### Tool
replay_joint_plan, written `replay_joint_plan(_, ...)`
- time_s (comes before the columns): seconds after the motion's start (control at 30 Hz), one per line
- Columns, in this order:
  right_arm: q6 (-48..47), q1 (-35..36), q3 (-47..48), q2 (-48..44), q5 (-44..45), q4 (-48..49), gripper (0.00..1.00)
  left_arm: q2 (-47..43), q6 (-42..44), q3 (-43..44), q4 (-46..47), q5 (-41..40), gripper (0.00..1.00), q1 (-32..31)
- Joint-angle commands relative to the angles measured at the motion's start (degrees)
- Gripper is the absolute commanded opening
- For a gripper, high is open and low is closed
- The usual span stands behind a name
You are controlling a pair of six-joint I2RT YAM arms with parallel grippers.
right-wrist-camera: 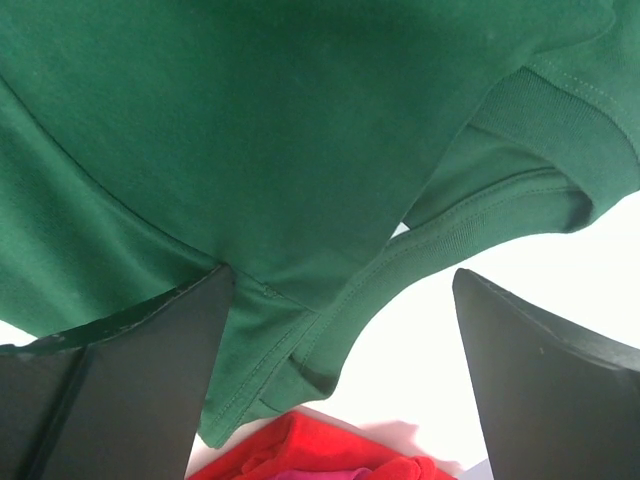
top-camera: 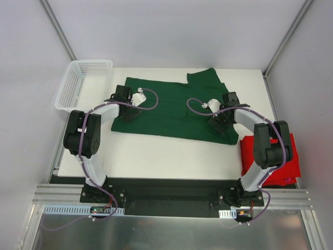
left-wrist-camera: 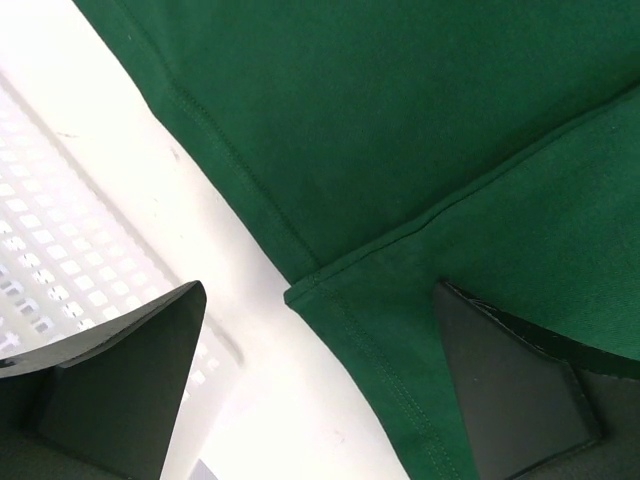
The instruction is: Fold and stack the t-shirts
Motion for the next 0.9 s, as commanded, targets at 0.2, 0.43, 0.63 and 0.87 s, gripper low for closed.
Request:
replay_joint_plan(0.2, -2.92, 0.31, -2.63, -3.66, 1.62, -6.16, 0.96, -4.76, -0.86, -10.49, -4.74, -0.92, 0.99, -2.49)
replay_joint_plan(0.43, -4.41, 1.53, -7.64, -6.91, 1.10, -8.53, 0.96, -8.54, -0.07, -14.97, -4.74, -2.76, 0.99, -5.12)
replay_joint_plan(0.63, -3.10, 3.20, -9.32, -8.94, -0.31, -9.23, 0.96, -11.00, 0.99, -18.93, -5.26, -4.61, 0.99, -8.11)
replay_joint_plan(0.87, -2.39, 5.84, -8.61, -9.29, 0.04, -9.94, 0.96, -15.04, 1.86, -24.38, -6.49, -7.15, 0.99, -9.26)
